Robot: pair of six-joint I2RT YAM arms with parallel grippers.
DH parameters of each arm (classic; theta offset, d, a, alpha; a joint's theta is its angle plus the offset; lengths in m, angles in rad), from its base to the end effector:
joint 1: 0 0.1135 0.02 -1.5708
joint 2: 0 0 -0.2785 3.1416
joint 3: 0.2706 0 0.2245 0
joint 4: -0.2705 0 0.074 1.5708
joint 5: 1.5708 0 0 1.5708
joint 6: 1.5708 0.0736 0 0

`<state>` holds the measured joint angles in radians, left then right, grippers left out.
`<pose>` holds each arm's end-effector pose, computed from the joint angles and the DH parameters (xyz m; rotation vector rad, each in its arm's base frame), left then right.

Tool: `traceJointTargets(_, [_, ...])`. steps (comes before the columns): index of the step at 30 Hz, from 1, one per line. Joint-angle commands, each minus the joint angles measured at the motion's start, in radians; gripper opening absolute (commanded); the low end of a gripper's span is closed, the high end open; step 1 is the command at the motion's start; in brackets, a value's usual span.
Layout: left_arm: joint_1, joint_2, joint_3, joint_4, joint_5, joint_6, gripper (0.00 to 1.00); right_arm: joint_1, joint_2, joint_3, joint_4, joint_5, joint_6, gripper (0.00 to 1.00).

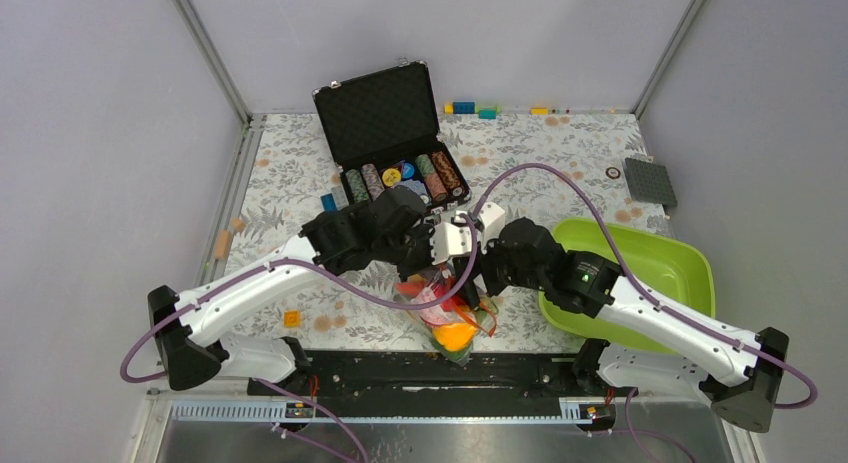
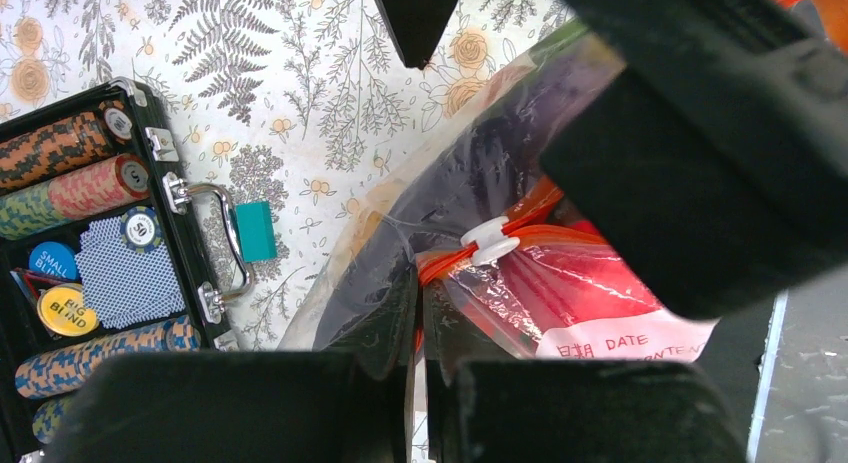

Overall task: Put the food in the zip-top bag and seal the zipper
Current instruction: Adjust the zipper food storage bag at the center of the board.

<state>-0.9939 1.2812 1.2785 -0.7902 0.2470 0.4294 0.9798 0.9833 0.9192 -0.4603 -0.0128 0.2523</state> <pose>0.1262 -0.2269 0.3363 1.6613 1.7392 -0.5606 0.1180 0.1775 0.3174 -0.7855 2.0406 0.7403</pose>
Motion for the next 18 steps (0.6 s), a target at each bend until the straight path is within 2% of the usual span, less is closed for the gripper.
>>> traceJointTargets(1, [-0.001, 0.002, 0.042, 0.029, 0.063, -0.009, 0.00, 0.007, -0.007, -0.032, 0.053, 0.020, -0.047, 0.88])
traceJointTargets(6, [0.003, -0.009, 0.053, 0.008, 0.097, -0.002, 0.00, 0.007, -0.012, -0.069, 0.079, 0.086, -0.102, 0.77])
traceJointTargets(8, [0.010, -0.017, 0.059, -0.013, 0.134, 0.010, 0.00, 0.007, -0.014, -0.091, 0.100, 0.100, -0.107, 0.53])
traceJointTargets(9, [0.011, -0.022, 0.058, -0.018, 0.145, 0.013, 0.00, 0.007, -0.010, -0.103, 0.123, 0.102, -0.105, 0.46])
traceJointTargets(15, [0.016, -0.052, 0.054, -0.021, 0.195, 0.019, 0.00, 0.007, 0.043, -0.160, 0.194, 0.028, -0.079, 0.42])
traceJointTargets(17, [0.021, -0.055, 0.051, -0.022, 0.215, 0.015, 0.00, 0.007, 0.068, -0.179, 0.207, 0.028, -0.057, 0.38])
traceJointTargets(18, [0.024, -0.058, 0.050, -0.022, 0.224, 0.011, 0.00, 0.007, 0.078, -0.191, 0.214, 0.031, -0.046, 0.33])
